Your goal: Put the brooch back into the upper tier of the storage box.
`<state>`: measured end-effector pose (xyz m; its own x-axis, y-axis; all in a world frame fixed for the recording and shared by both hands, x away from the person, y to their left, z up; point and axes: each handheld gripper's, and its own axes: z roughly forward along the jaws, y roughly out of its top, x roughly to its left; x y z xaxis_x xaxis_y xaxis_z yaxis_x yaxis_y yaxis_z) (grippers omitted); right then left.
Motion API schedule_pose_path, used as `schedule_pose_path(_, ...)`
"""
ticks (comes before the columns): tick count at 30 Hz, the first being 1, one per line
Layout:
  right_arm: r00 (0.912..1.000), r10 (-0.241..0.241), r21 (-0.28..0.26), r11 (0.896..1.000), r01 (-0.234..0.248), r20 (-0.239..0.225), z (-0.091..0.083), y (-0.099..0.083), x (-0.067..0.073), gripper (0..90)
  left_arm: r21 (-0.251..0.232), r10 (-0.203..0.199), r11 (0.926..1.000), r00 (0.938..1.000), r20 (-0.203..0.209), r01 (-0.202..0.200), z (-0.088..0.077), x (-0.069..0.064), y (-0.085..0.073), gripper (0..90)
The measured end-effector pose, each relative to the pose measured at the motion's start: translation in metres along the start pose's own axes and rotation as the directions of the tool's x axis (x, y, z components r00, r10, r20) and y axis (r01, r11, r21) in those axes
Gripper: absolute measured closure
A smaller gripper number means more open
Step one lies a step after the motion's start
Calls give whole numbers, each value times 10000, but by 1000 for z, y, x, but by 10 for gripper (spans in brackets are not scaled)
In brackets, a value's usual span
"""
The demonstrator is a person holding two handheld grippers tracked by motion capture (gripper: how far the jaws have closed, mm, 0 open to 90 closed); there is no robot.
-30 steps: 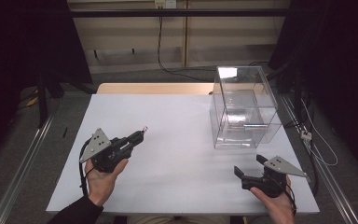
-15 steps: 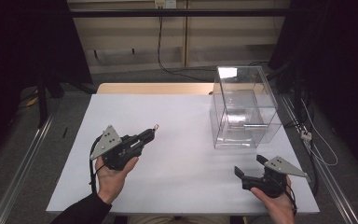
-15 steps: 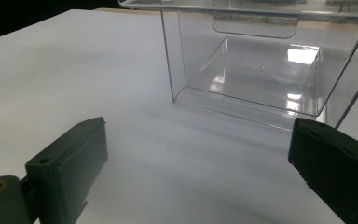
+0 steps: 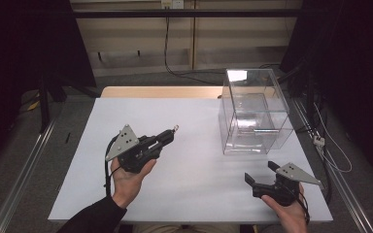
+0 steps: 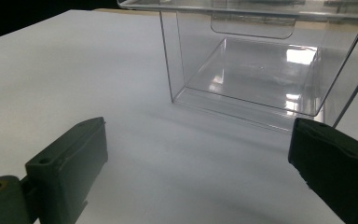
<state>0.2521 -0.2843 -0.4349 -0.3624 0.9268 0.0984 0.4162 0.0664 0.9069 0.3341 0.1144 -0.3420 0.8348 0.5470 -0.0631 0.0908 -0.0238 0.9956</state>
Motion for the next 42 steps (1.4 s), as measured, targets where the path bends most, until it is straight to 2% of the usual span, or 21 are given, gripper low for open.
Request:
schedule_pose_path(3, 10000, 0, 7, 10000, 0, 10, 0, 0, 0, 46, -21, -13, 10000, 9999, 131, 13, 4, 0, 2, 841)
schedule_pose_path(6, 10000, 21, -3, 10000, -21, -1, 1, 0, 0, 46, -91, -6, 10000, 10000, 24, 6, 7, -1, 6, 841)
schedule_pose_path(13, 10000, -4, -2, 10000, 4, 16, 0, 0, 0, 47, -190, -83, 9998, 9997, 235, 87, 15, 0, 12, 841)
schedule_pose_path(14, 10000, -1, -1, 10000, 1, 11, 0, 0, 0, 46, -283, -92, 9996, 10000, 27, 93, 16, 0, 12, 841)
schedule_pose_path(18, 10000, 2, 8, 10000, -2, -12, 0, 0, 0, 46, -313, -165, 9994, 9998, -73, 163, 21, 3, 12, 841)
schedule_pose_path(25, 10000, 19, 0, 10000, -19, -16, 1, 0, 0, 46, -234, -136, 9996, 9999, -32, 136, 28, 7, 14, 841)
schedule_pose_path(29, 10000, 20, -7, 10000, -20, -6, 0, 0, 0, 46, -352, -189, 9992, 9998, 41, 191, 31, 8, 17, 841)
schedule_pose_path(36, 10000, 36, -4, 10000, -36, -26, 1, 0, 0, 46, -379, -183, 9991, 9989, 427, 199, 39, 6, 22, 841)
schedule_pose_path(39, 10000, 37, -13, 10000, -37, -15, 1, 0, 0, 46, -481, -198, 9986, 9989, 415, 218, 44, 4, 25, 841)
schedule_pose_path(42, 10000, 33, -8, 10000, -33, -40, 1, 0, 0, 46, -423, -134, 9990, 9977, 663, 162, 48, 1, 27, 841)
